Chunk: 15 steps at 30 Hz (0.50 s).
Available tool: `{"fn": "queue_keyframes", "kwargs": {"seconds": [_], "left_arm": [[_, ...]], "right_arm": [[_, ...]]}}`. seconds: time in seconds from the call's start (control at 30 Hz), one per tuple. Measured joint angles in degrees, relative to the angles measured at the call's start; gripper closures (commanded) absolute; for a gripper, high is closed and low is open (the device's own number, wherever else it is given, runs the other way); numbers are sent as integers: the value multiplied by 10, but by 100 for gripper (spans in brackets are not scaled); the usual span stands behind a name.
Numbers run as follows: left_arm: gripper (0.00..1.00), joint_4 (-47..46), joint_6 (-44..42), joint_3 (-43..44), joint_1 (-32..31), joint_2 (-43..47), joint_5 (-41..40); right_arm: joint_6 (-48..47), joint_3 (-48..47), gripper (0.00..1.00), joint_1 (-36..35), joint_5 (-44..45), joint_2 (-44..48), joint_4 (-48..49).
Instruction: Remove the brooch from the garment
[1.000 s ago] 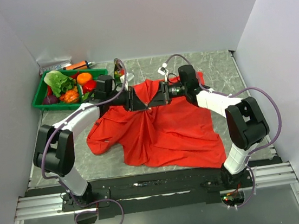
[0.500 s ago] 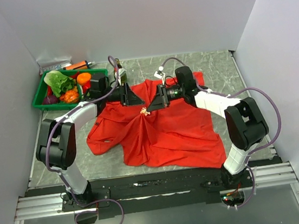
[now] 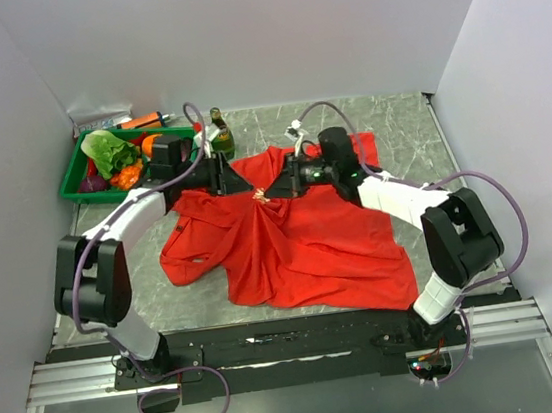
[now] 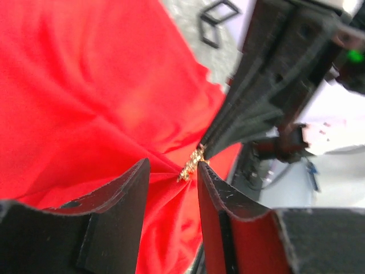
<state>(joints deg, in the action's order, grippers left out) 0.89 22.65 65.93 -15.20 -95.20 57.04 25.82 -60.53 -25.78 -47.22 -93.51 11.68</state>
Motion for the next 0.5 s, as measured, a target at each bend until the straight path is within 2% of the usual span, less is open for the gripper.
{"fn": "queue_keyframes", "kwargs": {"seconds": [0.3,0.5], "left_arm": [[57,79,-28,-3,40,38,-66],[57,125,-48,-10,59,88,-86]], "right_arm": [[1,4,100,-139,274,-4,45],[3,-48,100,-187,451,-75,82]]}}
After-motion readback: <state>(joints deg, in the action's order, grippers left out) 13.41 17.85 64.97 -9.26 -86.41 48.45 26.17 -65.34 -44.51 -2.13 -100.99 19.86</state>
